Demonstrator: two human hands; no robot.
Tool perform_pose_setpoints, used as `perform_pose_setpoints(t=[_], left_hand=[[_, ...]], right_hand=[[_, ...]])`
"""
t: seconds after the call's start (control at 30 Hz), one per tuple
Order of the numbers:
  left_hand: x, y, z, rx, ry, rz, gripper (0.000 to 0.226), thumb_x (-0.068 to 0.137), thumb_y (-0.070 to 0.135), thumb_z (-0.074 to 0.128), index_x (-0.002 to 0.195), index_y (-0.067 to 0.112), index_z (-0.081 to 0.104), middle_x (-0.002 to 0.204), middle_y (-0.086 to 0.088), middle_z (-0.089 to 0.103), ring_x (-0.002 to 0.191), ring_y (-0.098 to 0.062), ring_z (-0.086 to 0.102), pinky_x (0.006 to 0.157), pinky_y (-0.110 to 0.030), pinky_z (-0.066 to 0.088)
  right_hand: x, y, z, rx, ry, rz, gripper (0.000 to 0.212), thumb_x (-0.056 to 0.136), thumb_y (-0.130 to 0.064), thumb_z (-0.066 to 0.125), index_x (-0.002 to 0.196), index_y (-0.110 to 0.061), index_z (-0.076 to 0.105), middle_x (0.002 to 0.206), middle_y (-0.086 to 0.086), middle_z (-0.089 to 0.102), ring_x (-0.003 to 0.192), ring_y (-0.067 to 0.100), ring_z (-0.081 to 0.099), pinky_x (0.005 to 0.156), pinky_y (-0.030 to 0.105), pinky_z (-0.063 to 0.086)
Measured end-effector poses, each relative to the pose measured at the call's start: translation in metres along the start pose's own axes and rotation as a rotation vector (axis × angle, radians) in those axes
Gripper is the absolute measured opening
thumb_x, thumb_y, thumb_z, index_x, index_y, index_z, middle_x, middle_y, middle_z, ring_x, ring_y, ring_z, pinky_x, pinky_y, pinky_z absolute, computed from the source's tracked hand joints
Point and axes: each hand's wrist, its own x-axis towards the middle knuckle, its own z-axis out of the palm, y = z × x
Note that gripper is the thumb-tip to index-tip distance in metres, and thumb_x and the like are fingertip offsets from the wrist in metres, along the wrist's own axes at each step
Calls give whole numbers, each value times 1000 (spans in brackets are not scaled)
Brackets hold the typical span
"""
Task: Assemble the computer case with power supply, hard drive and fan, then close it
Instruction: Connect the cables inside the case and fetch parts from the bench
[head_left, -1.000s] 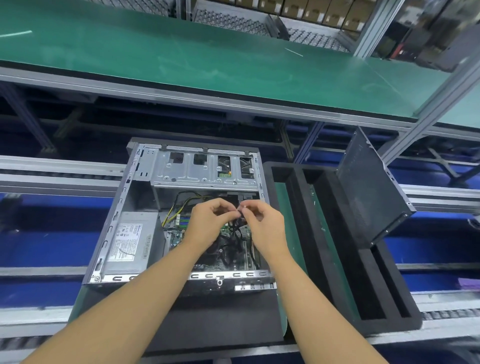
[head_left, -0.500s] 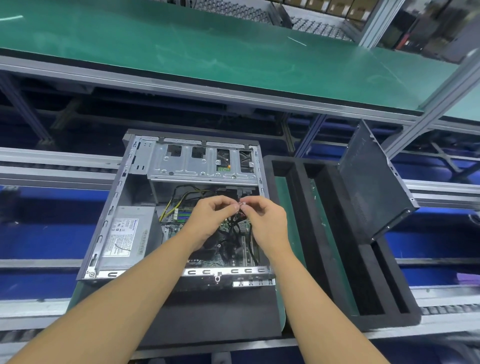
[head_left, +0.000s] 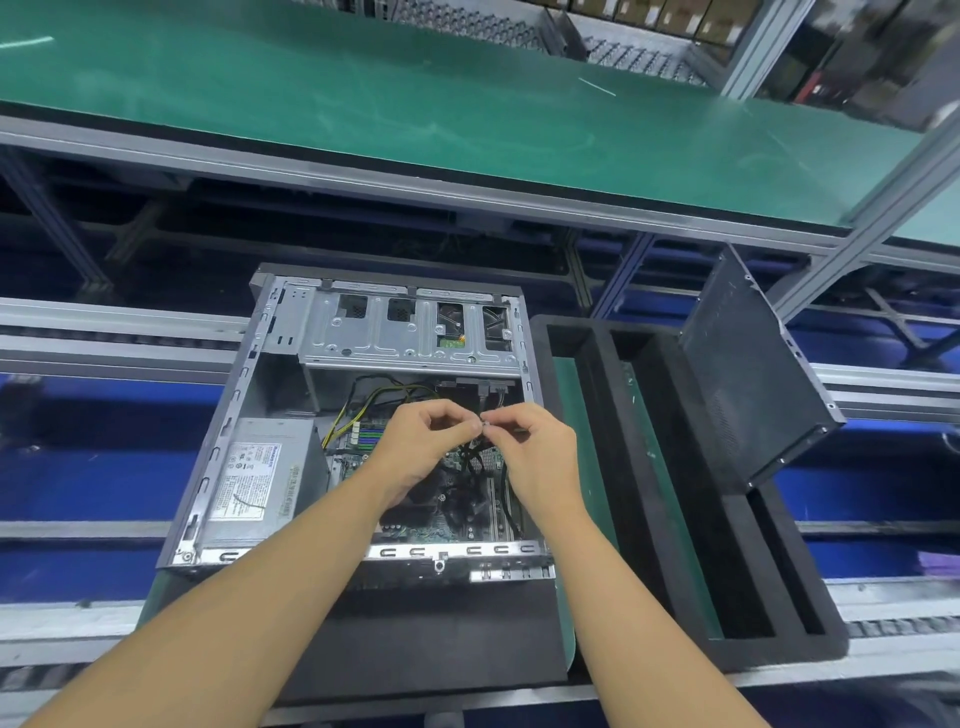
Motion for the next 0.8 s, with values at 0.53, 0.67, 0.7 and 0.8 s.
perform_pose_setpoints(t=[0.53,0.67,0.7,0.8], left_hand=[[-8,3,10,366,154,370,8,79,19,82,87,21,79,81,14,71,82,-9,67,78,-33,55],[-9,4,10,402,162,395,8,78,19,82,85,21,79,81,15,71,81,-7,66,77,-32,54],[-9,4,10,405,162,397,8,78,19,82,85,21,79,81,14,71,80,-8,66,77,-31,54],[-9,4,11,409,158,404,13,77,19,83,89,20,79,82,12,71,79,-9,66,77,-31,53]], right_hand=[[4,-5,-9,141,-43,175,30,89,-2,74,85,-31,77,87,-4,76,78,9,73,75,21,58],[4,-8,-8,165,-57,207,33,89,0,72,98,-31,70,82,-4,74,76,10,72,72,20,58],[5,-8,-9,171,-61,218,36,89,0,71,103,-33,65,82,-2,73,75,11,73,73,21,59],[6,-9,-12,183,-93,249,32,92,1,67,105,-29,62,83,4,73,72,11,72,74,22,58]])
